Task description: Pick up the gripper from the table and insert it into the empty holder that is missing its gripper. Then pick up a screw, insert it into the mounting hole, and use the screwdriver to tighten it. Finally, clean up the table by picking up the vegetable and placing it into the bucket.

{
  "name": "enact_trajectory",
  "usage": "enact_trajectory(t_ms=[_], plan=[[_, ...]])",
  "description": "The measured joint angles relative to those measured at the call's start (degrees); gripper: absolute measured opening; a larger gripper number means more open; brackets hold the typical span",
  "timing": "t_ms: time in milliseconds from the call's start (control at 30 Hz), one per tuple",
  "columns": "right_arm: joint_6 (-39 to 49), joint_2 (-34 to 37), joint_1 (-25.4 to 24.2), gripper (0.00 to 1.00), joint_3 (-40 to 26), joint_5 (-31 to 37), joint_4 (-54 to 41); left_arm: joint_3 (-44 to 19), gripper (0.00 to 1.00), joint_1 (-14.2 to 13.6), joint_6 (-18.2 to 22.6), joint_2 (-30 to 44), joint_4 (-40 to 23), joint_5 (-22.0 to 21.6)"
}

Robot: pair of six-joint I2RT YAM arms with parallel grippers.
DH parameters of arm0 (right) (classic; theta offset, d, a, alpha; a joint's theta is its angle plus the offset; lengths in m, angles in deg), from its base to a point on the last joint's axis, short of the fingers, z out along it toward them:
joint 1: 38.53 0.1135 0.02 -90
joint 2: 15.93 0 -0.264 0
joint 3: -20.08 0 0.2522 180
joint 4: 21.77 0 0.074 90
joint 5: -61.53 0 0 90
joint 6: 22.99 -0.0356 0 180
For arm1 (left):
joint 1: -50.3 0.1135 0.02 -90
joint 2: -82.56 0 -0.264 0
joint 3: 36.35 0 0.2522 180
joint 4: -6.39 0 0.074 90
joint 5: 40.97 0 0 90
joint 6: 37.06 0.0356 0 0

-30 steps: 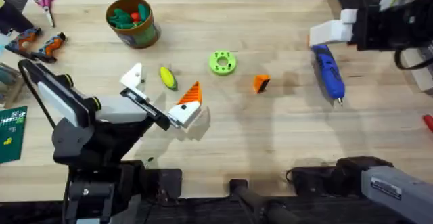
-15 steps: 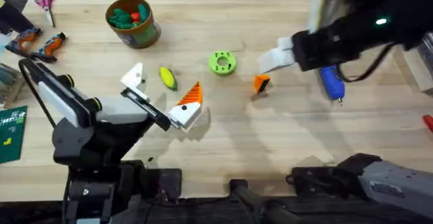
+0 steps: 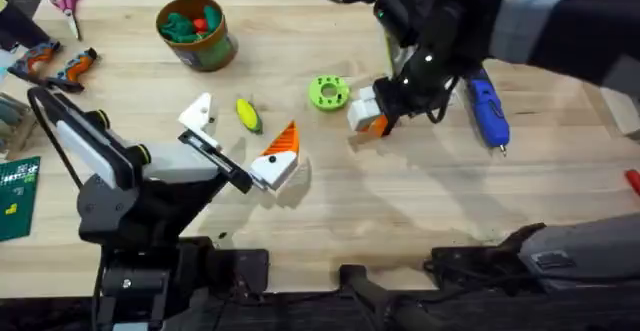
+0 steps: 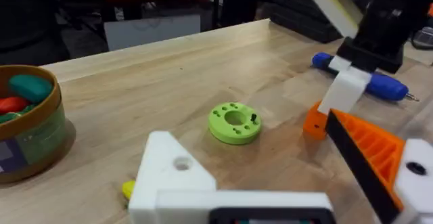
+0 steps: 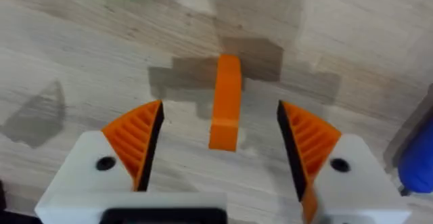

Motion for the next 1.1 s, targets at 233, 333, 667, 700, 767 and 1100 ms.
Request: enact_trajectory(t_ms=[233,333,667,700,767,1100], plan=[[1.38,1.4,0.0,0.947,0.0,0.31,0.44,0.0,0.985,0.0,0.0,0.01,0.0,0.0],[1.92,1.42,0.0,0.83,0.0,0.37,0.61,0.0,0.985,0.0,0.0,0.02,0.0,0.0],[1.99,1.4,0.0,0.013,0.0,1.18,0.26,0.0,0.985,0.0,0.0,0.0,0.0,0.0],[1.99,1.4,0.0,0.015,0.0,1.18,0.26,0.0,0.985,0.0,0.0,0.01,0.0,0.0],[1.99,1.4,0.0,0.015,0.0,1.15,0.24,0.0,0.985,0.0,0.0,0.02,0.0,0.0],[6.08,-0.37,-0.2,0.014,-6.68,-13.36,-0.21,0.0,0.985,0.0,0.01,0.0,-0.24,3.55]])
